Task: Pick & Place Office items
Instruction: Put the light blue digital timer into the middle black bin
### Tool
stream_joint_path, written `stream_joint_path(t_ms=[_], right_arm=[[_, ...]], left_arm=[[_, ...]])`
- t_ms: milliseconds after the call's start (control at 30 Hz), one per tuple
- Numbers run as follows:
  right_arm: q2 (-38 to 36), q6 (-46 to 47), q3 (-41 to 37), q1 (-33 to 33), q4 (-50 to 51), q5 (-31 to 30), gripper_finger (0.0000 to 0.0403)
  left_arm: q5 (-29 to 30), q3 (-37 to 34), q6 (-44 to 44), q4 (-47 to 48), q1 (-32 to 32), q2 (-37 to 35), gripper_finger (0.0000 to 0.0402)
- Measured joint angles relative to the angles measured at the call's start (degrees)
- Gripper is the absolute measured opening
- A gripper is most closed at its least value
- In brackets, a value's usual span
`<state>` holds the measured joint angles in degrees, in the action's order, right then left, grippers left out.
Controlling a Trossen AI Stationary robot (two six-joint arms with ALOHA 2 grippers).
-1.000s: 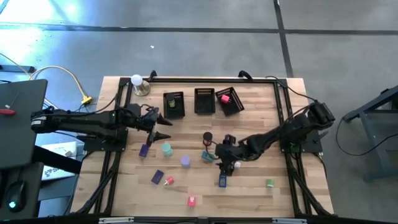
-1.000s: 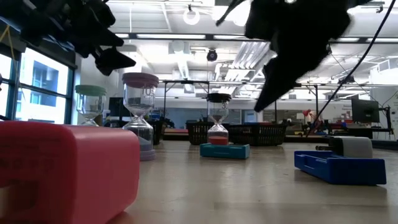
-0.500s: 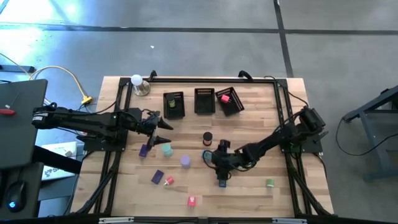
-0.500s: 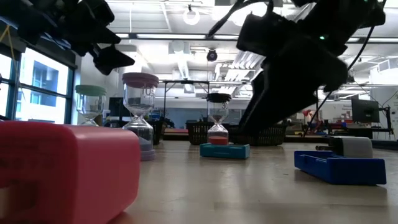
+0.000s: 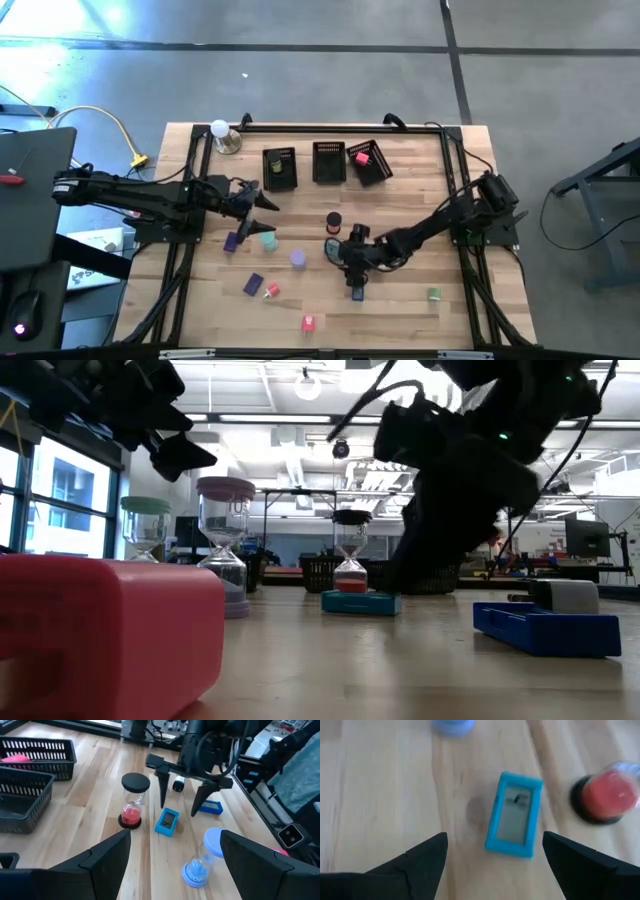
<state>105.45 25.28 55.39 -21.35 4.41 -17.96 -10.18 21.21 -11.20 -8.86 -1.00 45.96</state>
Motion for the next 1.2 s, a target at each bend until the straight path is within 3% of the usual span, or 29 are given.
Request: stream_joint_path(t_ms=[167,433,600,833,1200], right_arm=[[3.2,0.0,0.0,0.6,-2.3,-2.5,0.0317],[6.2,1.8,0.3,1.6,-4.6,-0.5,0.0308],[6.2,2.0,0.3,1.6,-4.7,-0.7,0.0257],[6.4,1.6,0.2,1.7,-4.7,-0.6,0.0144],[0.8,1.1,0.0,1.6,0.7,-0.8,0.0138]], left_arm=[[0.0,0.0,0.0,0.1,0.2,0.0,0.0301],[0.0,0.0,-0.2,0.5,0.6,0.0,0.0301],[0.0,0.0,-0.2,0.1,2.2,0.0,0.0301],[-0.1,0.0,-0.3,-0.2,5.0,0.0,0.0301],[-0.1,0.0,-1.1,-0.1,8.7,0.0,0.0301]])
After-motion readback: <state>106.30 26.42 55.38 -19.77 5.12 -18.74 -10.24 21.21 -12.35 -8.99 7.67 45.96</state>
